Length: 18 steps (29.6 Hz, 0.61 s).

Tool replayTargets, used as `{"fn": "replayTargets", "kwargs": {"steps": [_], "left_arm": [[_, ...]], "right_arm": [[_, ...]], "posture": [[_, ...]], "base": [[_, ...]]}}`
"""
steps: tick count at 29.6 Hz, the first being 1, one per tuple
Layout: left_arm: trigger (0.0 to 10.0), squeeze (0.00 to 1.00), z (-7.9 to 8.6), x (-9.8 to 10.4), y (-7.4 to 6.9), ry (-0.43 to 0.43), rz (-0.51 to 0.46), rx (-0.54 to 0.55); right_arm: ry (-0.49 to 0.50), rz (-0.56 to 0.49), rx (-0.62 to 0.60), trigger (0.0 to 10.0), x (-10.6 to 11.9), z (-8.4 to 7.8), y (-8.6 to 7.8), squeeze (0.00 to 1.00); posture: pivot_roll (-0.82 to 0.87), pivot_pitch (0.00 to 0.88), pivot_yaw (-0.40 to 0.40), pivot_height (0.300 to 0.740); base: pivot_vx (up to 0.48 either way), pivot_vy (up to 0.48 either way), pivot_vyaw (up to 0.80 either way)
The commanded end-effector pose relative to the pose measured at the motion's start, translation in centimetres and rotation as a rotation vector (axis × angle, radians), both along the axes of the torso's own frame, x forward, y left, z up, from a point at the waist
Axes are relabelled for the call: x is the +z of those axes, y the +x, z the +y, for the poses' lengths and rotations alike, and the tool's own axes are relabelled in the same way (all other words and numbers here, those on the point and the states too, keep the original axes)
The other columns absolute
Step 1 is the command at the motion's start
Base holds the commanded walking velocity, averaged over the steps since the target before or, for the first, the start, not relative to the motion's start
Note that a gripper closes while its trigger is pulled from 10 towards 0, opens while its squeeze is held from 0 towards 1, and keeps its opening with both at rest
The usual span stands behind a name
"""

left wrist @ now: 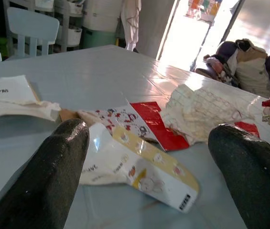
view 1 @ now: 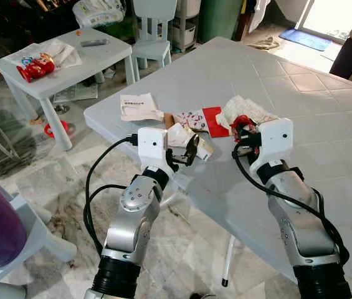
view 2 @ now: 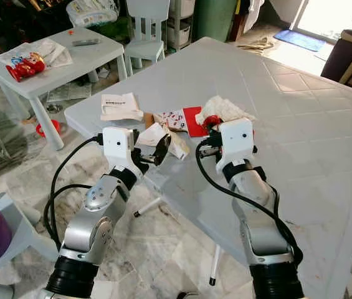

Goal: Picking trash to rubbish bin

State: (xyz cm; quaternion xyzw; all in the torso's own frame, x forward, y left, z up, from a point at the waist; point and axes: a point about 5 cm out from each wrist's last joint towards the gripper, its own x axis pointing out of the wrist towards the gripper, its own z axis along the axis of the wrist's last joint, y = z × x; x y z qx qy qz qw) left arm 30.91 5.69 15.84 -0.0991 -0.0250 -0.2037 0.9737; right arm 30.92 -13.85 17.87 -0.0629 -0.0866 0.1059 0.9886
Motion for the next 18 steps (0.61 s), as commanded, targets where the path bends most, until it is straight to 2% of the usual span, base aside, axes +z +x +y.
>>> {"fn": "replayTargets", "kwargs": {"steps": [1, 18], "left_arm": [[10.0, 0.00, -0.12, -0.19, -0.02, 0.006, 0.005, -0.001], [10.0, 0.00, -0.14, -0.25, 0.03, 0.010, 0.008, -0.001]], "right_arm": [[0.003, -0.017, 0.002, 0.0, 0.44, 0.00, 0.01, 0.00], [0.003, -0.019, 0.004, 0.0, 0.42, 0.10, 0.08, 0.00]], "posture": [[0.01, 0.111, -0.061, 0.740], [0.01, 0.108, -0.061, 0.740]], "base": [[0.296, 0.000, 0.00], [0.296, 0.000, 0.00]]}}
